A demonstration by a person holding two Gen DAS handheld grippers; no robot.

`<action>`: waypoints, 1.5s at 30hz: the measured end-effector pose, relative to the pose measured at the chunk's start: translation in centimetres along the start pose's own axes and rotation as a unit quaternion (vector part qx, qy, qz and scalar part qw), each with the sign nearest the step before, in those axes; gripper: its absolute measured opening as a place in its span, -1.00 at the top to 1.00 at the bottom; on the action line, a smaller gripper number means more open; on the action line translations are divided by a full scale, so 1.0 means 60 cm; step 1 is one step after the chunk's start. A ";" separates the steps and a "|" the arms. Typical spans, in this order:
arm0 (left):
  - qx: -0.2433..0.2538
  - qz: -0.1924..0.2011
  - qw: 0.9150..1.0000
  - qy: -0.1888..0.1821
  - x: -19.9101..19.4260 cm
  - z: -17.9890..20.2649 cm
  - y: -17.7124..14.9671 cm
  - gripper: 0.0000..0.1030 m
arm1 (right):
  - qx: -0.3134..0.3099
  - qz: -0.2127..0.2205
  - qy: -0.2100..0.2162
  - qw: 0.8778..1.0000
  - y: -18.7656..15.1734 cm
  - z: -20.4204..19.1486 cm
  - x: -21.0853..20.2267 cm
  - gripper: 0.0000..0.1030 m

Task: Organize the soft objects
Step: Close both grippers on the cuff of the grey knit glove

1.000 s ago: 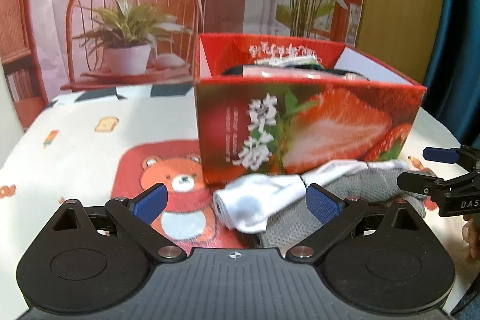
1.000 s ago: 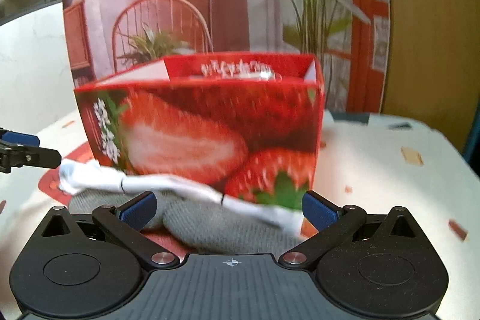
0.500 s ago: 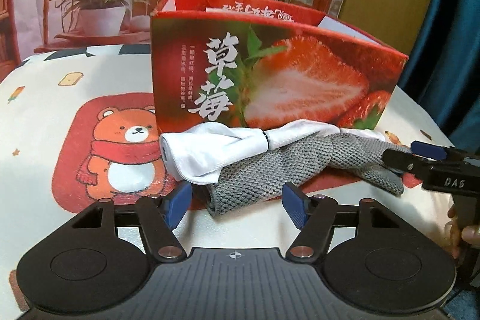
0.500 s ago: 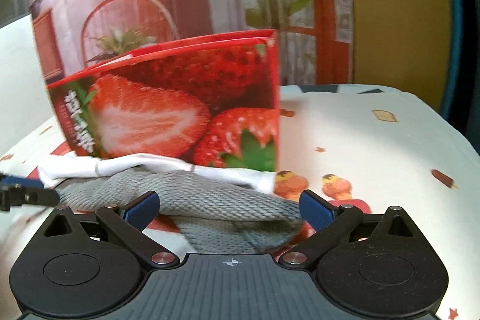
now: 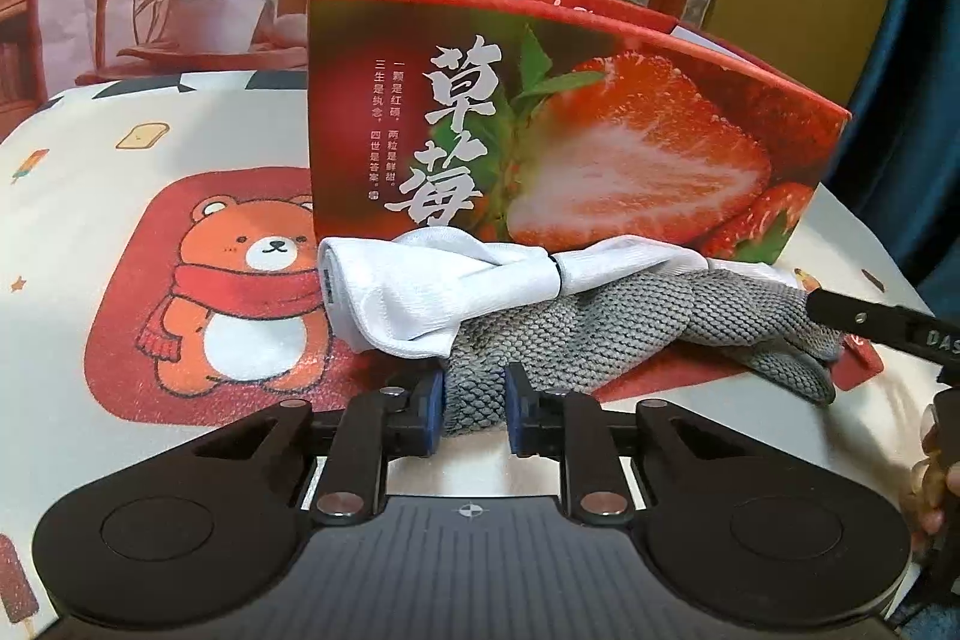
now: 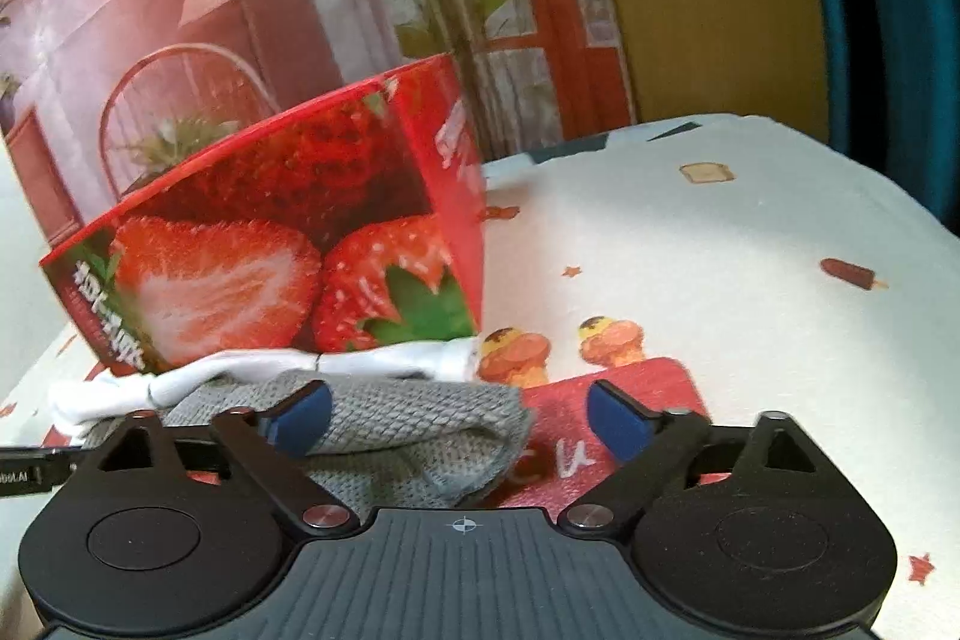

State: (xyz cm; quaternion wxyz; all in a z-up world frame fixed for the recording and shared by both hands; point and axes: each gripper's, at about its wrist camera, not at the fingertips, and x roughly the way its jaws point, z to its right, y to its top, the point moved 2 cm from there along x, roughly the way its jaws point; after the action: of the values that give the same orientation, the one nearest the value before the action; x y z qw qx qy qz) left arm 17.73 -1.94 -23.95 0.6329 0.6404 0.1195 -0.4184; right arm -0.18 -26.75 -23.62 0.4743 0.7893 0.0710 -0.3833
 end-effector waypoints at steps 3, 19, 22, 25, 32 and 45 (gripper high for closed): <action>0.002 -0.001 1.000 0.001 -0.007 -0.002 -0.006 0.61 | -0.018 -0.012 0.013 1.000 -0.002 -0.011 0.005 -0.34; -0.046 -0.009 0.998 0.032 -0.058 -0.056 -0.029 0.62 | -0.091 -0.028 0.064 0.993 -0.014 -0.056 0.000 0.08; -0.052 -0.004 0.998 0.041 -0.064 -0.062 -0.033 0.62 | -0.095 -0.028 0.066 0.993 -0.014 -0.058 -0.002 0.00; -0.058 -0.002 0.997 0.042 -0.066 -0.063 -0.038 0.62 | -0.092 -0.027 0.068 0.993 -0.014 -0.056 -0.002 -0.02; -0.050 0.002 0.998 0.048 -0.064 -0.057 -0.040 0.62 | -0.070 -0.041 0.068 0.994 -0.003 -0.052 0.004 -0.05; -0.049 0.004 0.998 0.045 -0.064 -0.059 -0.044 0.62 | -0.047 -0.067 0.050 0.995 0.005 -0.086 0.034 -0.10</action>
State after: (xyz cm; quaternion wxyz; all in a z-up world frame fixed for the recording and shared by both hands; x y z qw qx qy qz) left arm 14.92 3.18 -23.70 0.6590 0.6276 0.1656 -0.3799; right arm 4.15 -23.25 -23.47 0.4797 0.7779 0.1652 -0.3707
